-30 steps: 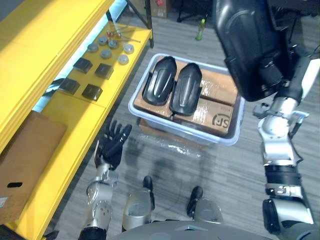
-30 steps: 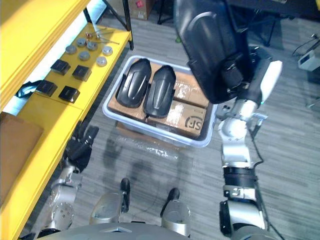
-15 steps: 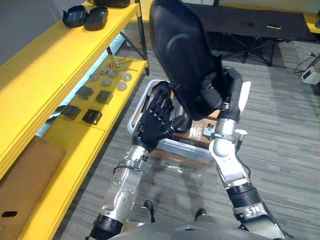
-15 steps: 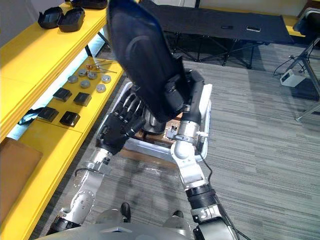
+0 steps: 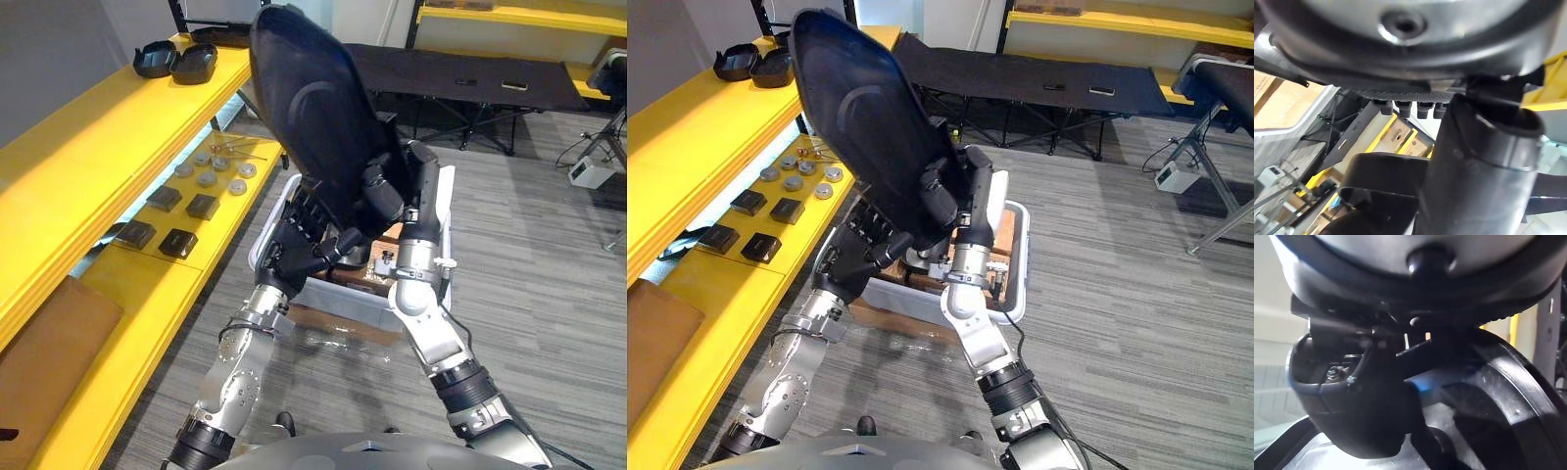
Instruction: Walk over and take three plastic housings, then place them on the shelf
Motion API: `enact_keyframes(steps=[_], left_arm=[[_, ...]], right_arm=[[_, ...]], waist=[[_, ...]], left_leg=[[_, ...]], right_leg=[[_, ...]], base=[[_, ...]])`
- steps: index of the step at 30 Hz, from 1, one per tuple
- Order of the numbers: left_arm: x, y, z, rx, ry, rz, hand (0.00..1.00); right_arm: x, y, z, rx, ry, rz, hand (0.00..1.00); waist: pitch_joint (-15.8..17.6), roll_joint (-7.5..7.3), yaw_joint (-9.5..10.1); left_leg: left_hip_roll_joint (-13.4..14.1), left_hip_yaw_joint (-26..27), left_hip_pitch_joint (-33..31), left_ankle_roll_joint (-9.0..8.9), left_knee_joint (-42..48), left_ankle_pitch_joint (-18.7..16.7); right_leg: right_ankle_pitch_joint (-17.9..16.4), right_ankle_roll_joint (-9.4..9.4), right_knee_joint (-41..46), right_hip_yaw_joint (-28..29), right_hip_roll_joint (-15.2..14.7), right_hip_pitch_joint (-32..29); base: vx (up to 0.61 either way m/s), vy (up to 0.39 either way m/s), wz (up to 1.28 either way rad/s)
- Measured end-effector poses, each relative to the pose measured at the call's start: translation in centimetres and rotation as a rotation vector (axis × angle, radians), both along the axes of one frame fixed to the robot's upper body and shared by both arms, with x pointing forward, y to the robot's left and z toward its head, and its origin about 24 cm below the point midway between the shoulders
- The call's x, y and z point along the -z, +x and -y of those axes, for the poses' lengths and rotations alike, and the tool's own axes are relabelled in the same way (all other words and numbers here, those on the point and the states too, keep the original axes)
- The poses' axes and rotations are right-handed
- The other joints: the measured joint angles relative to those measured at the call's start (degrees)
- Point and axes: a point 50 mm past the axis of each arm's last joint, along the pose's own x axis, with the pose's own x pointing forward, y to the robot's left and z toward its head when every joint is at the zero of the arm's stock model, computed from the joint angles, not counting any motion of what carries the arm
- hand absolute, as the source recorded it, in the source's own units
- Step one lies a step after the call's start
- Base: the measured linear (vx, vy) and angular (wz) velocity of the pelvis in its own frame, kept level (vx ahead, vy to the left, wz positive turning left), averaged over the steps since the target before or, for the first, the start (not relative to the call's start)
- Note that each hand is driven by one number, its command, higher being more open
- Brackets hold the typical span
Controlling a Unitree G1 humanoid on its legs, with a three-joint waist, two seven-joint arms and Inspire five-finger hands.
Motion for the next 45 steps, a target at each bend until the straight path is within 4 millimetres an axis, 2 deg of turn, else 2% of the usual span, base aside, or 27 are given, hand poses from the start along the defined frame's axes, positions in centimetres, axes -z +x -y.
enact_keyframes(steps=[3, 6, 10, 11, 15, 22, 27, 35, 36, 42, 45], left_arm=[[0.0, 0.1, -0.3, -0.062, -0.012, -0.019, 1.0], [0.0, 0.3, -0.6, -0.104, -0.025, -0.041, 1.0], [0.0, 0.3, -0.5, -0.129, -0.084, -0.072, 1.0], [0.0, 0.3, -0.5, -0.134, -0.095, -0.079, 0.0], [0.0, 0.4, -0.5, -0.157, -0.132, -0.098, 0.0], [0.3, 0.3, -0.2, -0.151, -0.156, -0.134, 0.0], [0.7, 0.4, -1.2, -0.25, -0.173, -0.193, 0.0], [0.9, 0.4, -1.3, -0.259, -0.159, -0.191, 0.0], [0.9, 0.4, -1.3, -0.259, -0.158, -0.191, 0.0], [0.7, 0.4, -1.7, -0.32, -0.119, -0.172, 0.0], [0.5, 0.4, -2.0, -0.386, -0.025, -0.157, 0.0]], right_arm=[[1.0, -0.1, -1.1, -0.056, 0.004, -0.052, 0.0], [1.2, -0.3, -2.3, -0.111, 0.001, -0.064, 0.0], [1.2, -0.4, -2.5, -0.121, 0.006, -0.068, 0.0], [1.4, -0.4, -2.6, -0.125, 0.002, -0.074, 0.0], [2.4, -0.5, -2.4, -0.113, -0.005, -0.116, 0.0], [3.1, -0.6, -2.1, -0.099, 0.02, -0.145, 0.0], [3.0, -1.2, -3.0, -0.148, 0.025, -0.11, 0.0], [3.0, -1.3, -2.9, -0.15, 0.03, -0.101, 0.0], [3.0, -1.3, -2.9, -0.15, 0.03, -0.1, 1.0], [3.1, -2.0, -3.5, -0.195, 0.049, -0.077, 1.0], [3.3, -2.3, -3.7, -0.218, 0.103, -0.101, 1.0]], waist=[[-0.3, -0.44, 0.08], [-0.37, -0.55, 0.04], [-0.48, -0.73, 0.16], [-0.54, -0.81, 0.1], [-0.95, -1.41, -0.07], [-1.5, -2.09, -0.19], [-1.65, -2.32, -0.11], [-2.52, -3.67, -0.09], [-2.52, -3.67, -0.13], [-2.55, -3.71, -0.61], [-2.61, -3.81, -0.83]], left_leg=[[-0.04, -0.04, 0.11, 0.03, -0.01, 0.1], [-0.08, -0.05, 0.12, 0.04, -0.03, 0.19], [-0.15, -0.05, 0.11, 0.05, -0.06, 0.31], [-0.17, -0.07, 0.11, 0.05, -0.06, 0.32], [-0.44, -0.2, 0.1, 0.03, -0.06, 0.38], [-0.72, -1.23, 0.11, 0.13, -0.07, 0.51], [-0.76, -1.4, 0.11, 0.13, -0.12, 0.63], [-0.91, -1.32, 0.09, 0.12, -0.09, 0.64], [-0.92, -1.32, 0.09, 0.12, -0.08, 0.64], [-0.89, -1.28, 0.1, 0.11, -0.07, 0.63], [-0.89, -1.28, 0.1, 0.11, -0.06, 0.63]], right_leg=[[0.06, -0.02, 0.0, -0.07, -0.02, 0.17], [0.06, -0.02, 0.0, -0.05, -0.06, 0.15], [0.06, -0.03, 0.0, -0.12, -0.12, 0.11], [0.06, -0.03, 0.0, -0.12, -0.12, 0.07], [0.06, -0.03, -0.05, -0.16, -0.09, 0.03], [0.06, -0.03, -0.21, -1.13, -0.29, 0.68], [0.07, -0.01, -0.41, -1.52, -0.32, 0.74], [0.08, -0.01, -0.51, -1.58, -0.45, 0.63], [0.08, -0.01, -0.52, -1.58, -0.45, 0.62], [0.08, -0.01, -0.66, -1.58, -0.43, 0.64], [0.1, 0.01, -0.66, -1.58, -0.43, 0.66]], base=[[0.0, 0.0, 0.0], [0.0, 0.0, 0.0], [0.0, 0.0, 0.0], [0.0, 0.007, -0.03], [0.0, 0.0, 0.0], [0.0, 0.003, 0.05], [-0.01, 0.001, 0.02], [0.0, 0.003, 0.01], [0.0, 0.0, 0.0], [0.0, 0.0, 0.0], [0.0, 0.0, 0.0]])
